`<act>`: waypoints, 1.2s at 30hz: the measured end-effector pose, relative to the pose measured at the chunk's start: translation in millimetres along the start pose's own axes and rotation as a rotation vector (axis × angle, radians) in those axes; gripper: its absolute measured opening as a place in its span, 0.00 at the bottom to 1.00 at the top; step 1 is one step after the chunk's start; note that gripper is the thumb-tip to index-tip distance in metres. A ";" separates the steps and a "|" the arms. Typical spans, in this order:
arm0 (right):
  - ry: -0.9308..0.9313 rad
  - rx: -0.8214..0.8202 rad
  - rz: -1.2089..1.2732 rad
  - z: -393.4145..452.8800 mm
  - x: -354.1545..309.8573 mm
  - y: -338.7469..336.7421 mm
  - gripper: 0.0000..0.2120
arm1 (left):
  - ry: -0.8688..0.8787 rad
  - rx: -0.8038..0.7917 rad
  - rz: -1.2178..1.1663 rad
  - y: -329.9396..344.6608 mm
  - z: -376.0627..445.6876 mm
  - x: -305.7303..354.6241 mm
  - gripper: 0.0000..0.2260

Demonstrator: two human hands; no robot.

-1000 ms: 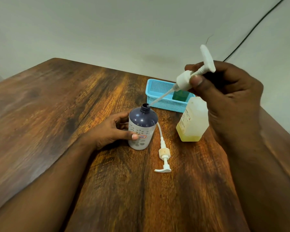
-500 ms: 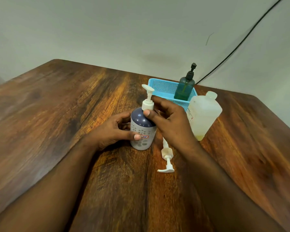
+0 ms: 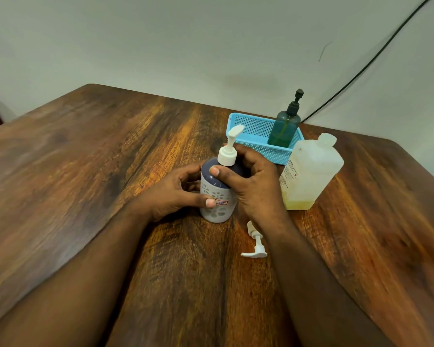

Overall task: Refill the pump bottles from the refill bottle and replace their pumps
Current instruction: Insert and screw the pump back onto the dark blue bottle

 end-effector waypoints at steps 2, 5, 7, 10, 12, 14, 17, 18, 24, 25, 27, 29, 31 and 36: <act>-0.022 0.051 0.000 -1.0 -0.8 -2.4 0.18 | 0.005 -0.004 -0.005 0.6 0.3 -0.2 0.26; -0.045 0.116 0.040 -1.2 2.8 -7.1 0.19 | -0.003 -0.010 -0.004 0.3 1.0 -1.2 0.27; -0.022 0.094 0.058 -1.0 6.0 -5.5 0.23 | 0.000 -0.014 0.007 0.3 1.4 -2.6 0.28; -0.017 0.072 0.046 -1.9 7.6 -3.5 0.27 | -0.001 -0.017 0.005 0.6 2.3 -5.0 0.29; -0.021 0.111 0.049 -2.5 6.8 -5.0 0.19 | -0.004 -0.023 0.007 0.7 2.5 -6.5 0.29; -0.046 0.131 0.036 -2.1 5.4 -6.4 0.19 | -0.010 -0.030 0.010 1.0 2.9 -7.8 0.29; -0.065 0.102 0.037 -1.4 5.7 -6.1 0.27 | -0.009 -0.028 0.013 0.6 3.9 -9.6 0.29; -0.073 0.084 0.016 -1.3 4.9 -4.7 0.25 | -0.011 -0.027 0.014 0.5 4.2 -10.1 0.29; -0.143 0.174 0.020 -1.2 0.4 -11.8 0.11 | -0.015 -0.029 0.005 1.4 4.9 -7.8 0.30; -0.135 0.171 0.042 -1.6 1.6 -10.8 0.12 | -0.015 -0.029 0.004 1.3 4.9 -7.4 0.30; -0.083 0.160 0.135 -2.2 5.9 -7.1 0.17 | -0.012 -0.032 -0.003 1.5 4.7 -7.7 0.30; -0.040 0.142 0.200 -2.6 9.6 -5.0 0.20 | -0.019 -0.032 -0.009 1.4 4.3 -8.2 0.31; 0.011 0.082 0.249 -1.9 14.7 -3.6 0.27 | -0.021 -0.031 -0.006 1.2 4.0 -8.1 0.31; -0.051 0.088 0.194 0.4 9.6 -6.1 0.14 | -0.042 -0.014 0.019 -1.3 2.6 -9.1 0.31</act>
Point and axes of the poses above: each hand's wrist, its own z-axis towards the middle knuckle, its own y-axis out of the palm, x = y × z, the point moved 6 cm from there along z, towards the middle knuckle, and after that the axes turned 13 degrees about z, right-handed, at the moved point
